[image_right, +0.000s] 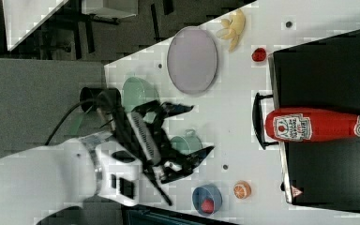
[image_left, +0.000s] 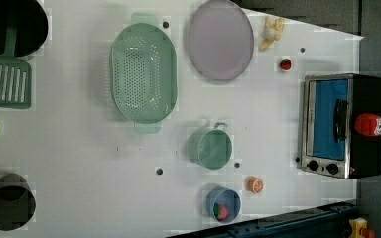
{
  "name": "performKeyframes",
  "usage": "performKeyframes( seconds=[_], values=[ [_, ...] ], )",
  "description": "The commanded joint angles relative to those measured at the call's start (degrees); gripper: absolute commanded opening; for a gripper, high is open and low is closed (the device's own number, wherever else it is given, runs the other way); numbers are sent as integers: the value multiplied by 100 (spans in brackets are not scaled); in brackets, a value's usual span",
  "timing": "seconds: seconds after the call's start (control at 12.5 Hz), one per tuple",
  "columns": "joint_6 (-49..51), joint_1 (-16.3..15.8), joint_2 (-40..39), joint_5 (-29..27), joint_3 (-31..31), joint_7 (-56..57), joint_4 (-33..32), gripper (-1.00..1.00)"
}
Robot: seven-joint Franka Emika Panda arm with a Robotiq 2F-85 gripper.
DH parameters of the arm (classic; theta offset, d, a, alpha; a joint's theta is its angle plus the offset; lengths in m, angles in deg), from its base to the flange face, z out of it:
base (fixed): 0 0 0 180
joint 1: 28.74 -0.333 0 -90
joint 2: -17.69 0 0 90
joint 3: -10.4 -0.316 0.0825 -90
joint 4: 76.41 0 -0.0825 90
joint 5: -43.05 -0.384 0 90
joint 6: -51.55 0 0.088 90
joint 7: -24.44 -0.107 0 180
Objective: Pick Ketchup from oven and place it on table.
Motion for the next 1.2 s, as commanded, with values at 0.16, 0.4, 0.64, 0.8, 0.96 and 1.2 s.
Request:
performKeyframes(
  seconds=[0.16,0.4,0.64,0.8,0.96,1.2],
  values=[
    [-516,68,-710,-16,756,137,96,100],
    [-756,85,-1501,-789,1101,25,239,100],
    [-875,113,-2054,-1241,1195,-519,236,100],
    [-887,114,-2329,-1255,1191,-525,225,100],
    [-899,117,-2400,-1255,1191,-527,190,100],
    [-982,99,-2376,-1255,1185,-526,137,23]
  ],
)
